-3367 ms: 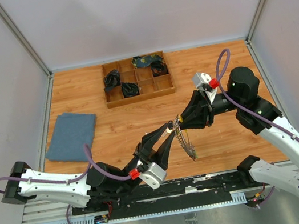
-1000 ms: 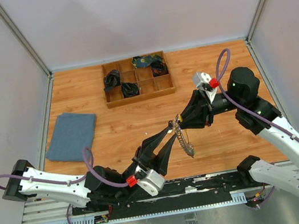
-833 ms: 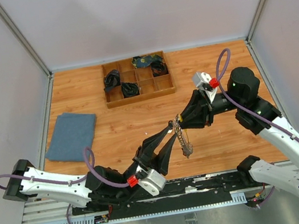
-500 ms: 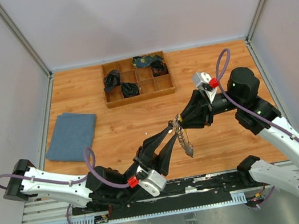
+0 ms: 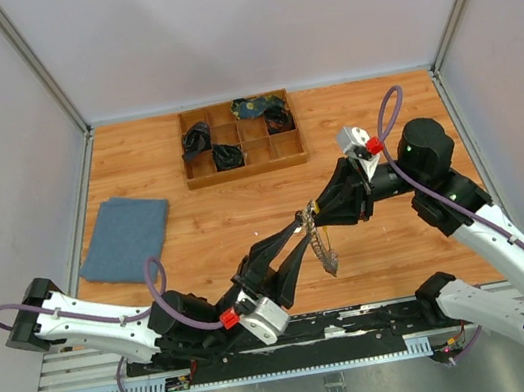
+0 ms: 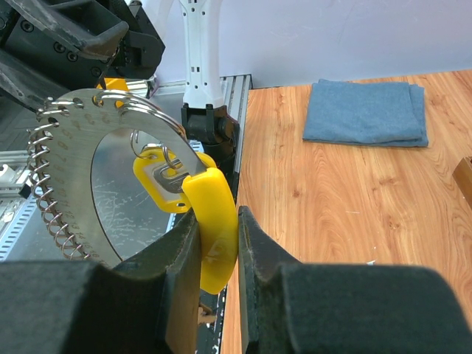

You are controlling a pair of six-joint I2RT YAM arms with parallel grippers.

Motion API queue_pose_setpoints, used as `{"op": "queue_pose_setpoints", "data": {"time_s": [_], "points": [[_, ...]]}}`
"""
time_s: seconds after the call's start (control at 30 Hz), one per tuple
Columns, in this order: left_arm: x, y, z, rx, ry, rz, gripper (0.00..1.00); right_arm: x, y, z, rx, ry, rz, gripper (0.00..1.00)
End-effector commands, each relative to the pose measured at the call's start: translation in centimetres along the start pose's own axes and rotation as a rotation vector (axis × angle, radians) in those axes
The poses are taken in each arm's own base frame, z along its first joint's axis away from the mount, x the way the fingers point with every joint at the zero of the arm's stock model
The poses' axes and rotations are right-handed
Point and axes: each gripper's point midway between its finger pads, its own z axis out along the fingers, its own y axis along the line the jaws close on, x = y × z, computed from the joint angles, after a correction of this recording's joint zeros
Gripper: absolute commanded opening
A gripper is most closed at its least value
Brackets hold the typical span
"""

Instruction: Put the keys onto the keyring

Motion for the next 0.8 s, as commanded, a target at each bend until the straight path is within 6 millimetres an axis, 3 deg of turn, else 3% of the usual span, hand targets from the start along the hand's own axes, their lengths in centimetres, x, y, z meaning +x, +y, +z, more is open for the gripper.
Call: {"op": "queue_pose_setpoints", "data": {"time_s": [0.0,0.77], "points": [[-1.4,1.0,0.4,-0.045,-0.028,-0.057,0.35,-0.7,0.1,-0.1,-0.001,-0.02,-0.033,0.01],[0.2,1.1,0.1,-0.097,0.025,-0.035,0.31,-0.7,0.2,0.2,-0.007,-0.02,-0.033,0.01]]}}
